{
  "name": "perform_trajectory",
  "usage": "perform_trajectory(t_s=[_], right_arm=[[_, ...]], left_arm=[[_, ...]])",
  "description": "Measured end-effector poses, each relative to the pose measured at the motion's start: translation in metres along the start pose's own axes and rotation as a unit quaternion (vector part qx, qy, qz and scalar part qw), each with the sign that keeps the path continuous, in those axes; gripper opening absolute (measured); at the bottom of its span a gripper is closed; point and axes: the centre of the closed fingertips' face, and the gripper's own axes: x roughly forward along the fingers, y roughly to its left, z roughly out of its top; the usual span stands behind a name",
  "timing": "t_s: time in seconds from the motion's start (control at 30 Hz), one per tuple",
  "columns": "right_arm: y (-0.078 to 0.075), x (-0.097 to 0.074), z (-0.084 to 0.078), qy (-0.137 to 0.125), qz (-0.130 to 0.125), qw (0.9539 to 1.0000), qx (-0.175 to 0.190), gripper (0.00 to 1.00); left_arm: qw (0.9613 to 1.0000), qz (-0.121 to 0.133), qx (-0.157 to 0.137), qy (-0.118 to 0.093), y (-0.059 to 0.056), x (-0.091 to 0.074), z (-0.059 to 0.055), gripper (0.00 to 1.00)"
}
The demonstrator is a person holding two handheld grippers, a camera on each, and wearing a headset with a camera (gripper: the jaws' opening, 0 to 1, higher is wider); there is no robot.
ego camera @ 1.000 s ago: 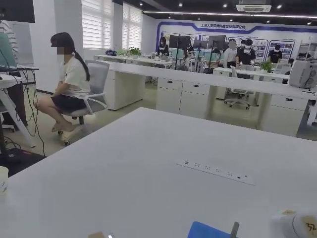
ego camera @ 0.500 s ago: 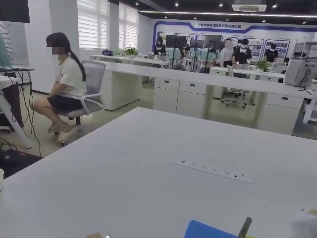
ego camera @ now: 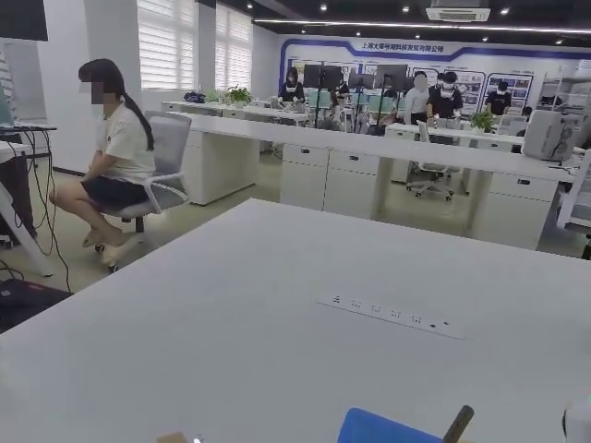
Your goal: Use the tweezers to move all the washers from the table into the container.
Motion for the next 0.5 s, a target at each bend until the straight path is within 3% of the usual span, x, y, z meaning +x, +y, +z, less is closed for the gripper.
perform_trajectory(t_s=[0.17,0.5], right_arm=[[0.012,0.002,-0.010,0.005,0.021,0.9996,0.018,0.04],[0.020,0.007,-0.028,0.028,0.031,0.9988,0.024,0.04]], left_arm=[[1.0000,-0.001,0.000,0.000,0.000,0.000,0.000,0.75],[1.0000,-0.002,-0.001,0.000,-0.001,0.000,0.000,0.75]])
